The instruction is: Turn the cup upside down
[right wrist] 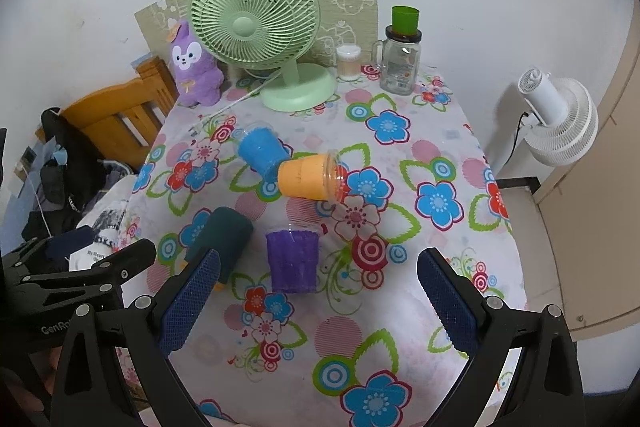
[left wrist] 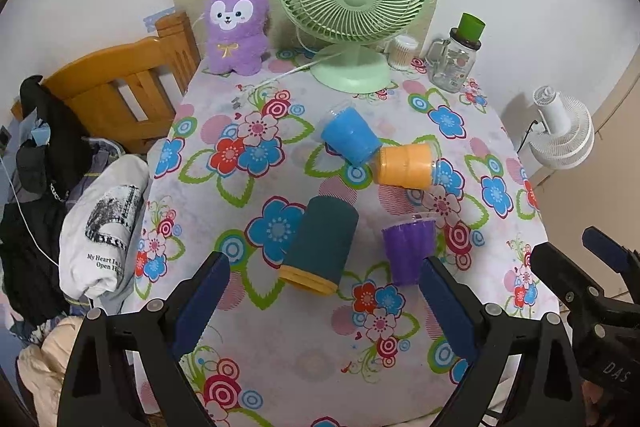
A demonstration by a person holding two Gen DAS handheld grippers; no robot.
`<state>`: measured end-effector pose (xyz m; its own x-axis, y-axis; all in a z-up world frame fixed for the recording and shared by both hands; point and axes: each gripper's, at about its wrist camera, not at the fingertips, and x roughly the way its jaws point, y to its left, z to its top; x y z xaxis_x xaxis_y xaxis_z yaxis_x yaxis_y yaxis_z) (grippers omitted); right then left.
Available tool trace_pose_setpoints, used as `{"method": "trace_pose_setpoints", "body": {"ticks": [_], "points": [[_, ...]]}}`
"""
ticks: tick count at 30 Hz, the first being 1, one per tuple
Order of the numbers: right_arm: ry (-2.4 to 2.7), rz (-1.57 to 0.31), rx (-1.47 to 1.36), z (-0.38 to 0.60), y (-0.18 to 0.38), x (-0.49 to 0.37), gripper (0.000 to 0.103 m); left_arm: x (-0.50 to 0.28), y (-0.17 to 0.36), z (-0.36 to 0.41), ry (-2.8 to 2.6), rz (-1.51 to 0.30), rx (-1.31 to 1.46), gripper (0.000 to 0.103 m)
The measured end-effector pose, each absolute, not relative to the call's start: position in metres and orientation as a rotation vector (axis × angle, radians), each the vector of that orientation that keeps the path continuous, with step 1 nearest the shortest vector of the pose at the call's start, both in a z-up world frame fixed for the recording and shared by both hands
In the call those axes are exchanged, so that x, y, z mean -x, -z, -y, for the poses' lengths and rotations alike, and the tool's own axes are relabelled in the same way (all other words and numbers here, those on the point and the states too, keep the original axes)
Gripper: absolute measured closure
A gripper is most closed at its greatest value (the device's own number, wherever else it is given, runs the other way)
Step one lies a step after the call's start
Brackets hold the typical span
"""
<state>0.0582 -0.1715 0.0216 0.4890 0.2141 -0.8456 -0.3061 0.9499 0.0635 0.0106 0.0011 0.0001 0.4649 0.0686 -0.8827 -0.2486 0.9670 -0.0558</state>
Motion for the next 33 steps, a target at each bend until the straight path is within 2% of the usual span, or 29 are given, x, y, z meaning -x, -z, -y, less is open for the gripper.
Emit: {"method": "trace_pose_setpoints", "body": {"ticks": [33], "points": [[-0.326,-1.087,0.077,0.164,-0.005,-0.089,0.003,-0.039,0.018,-0.005,-0.139,-1.13,0.135,0.001]]}}
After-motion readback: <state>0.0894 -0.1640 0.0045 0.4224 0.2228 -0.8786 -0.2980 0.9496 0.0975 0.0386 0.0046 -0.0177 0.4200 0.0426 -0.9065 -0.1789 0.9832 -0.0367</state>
